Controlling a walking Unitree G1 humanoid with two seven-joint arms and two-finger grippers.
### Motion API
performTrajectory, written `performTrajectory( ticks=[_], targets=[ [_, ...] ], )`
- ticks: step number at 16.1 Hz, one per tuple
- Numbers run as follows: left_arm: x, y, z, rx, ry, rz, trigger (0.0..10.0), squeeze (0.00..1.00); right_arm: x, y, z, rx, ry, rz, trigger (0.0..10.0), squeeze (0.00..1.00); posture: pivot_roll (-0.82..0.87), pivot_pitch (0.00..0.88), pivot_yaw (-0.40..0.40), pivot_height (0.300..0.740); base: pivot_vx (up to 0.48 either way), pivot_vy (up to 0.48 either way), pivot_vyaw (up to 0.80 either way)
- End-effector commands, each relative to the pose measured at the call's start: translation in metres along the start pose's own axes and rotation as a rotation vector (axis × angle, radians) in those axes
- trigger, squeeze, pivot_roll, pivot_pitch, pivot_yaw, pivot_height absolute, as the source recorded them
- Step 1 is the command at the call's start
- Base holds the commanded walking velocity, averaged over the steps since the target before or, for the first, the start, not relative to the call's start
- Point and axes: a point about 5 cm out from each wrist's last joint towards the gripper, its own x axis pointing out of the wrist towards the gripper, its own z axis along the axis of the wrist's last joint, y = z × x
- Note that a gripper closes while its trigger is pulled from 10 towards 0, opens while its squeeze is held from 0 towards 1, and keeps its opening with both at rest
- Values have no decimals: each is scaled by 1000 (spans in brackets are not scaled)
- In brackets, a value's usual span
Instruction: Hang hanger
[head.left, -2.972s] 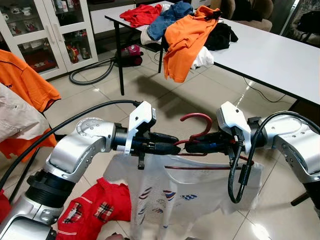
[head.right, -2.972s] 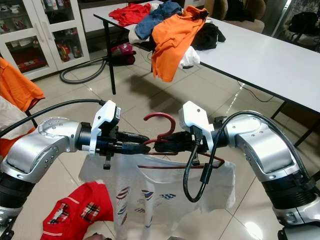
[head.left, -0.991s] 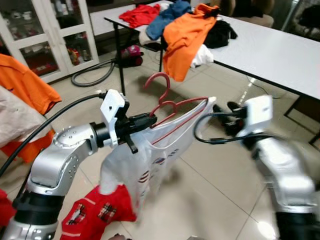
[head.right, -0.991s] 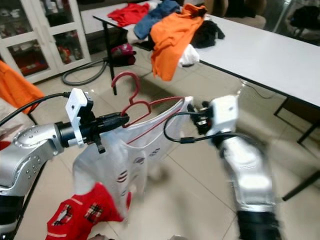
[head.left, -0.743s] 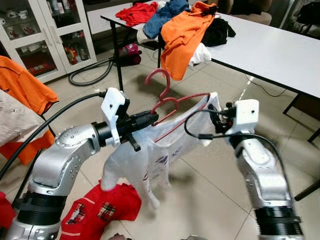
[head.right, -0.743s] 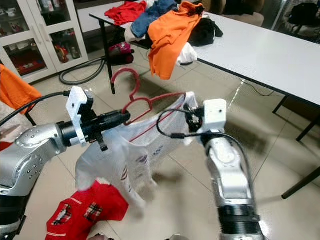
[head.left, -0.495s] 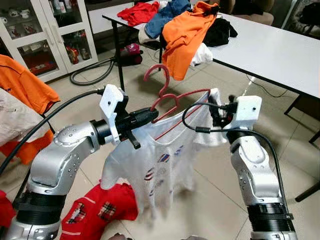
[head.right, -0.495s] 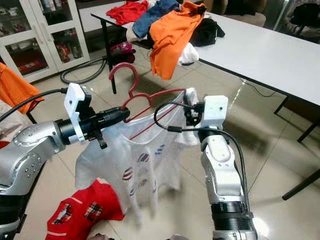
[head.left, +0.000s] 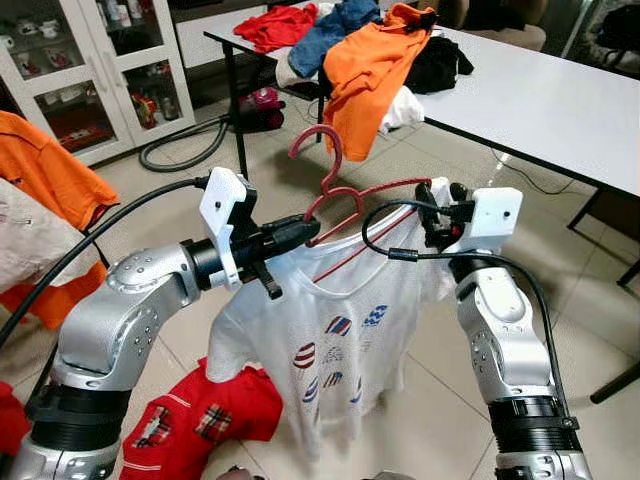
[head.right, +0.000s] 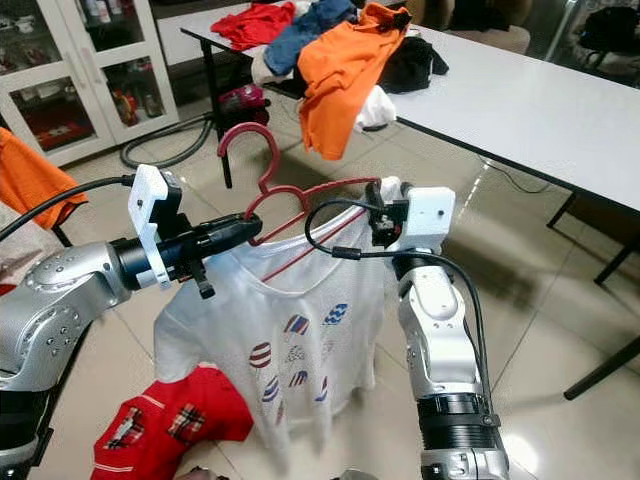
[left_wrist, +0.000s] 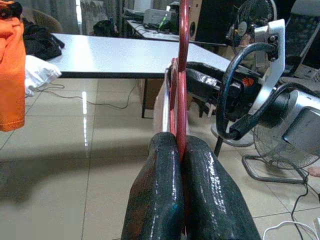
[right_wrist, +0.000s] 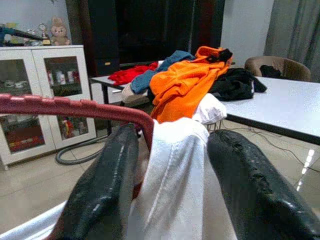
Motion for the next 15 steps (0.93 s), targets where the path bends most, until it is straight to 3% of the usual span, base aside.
performTrajectory(
  ticks=[1, 15],
  targets=[
    [-1, -1, 12, 29, -39, -10, 0, 0, 3, -3, 3, 15, -18, -7, 0, 0, -103, 0, -9, 740, 0, 0, 0],
    [-1, 2, 13, 35, -36, 15, 0, 0, 3, 0, -1, 15, -18, 16, 0, 0, -99, 0, -8, 740, 0, 0, 0]
  ],
)
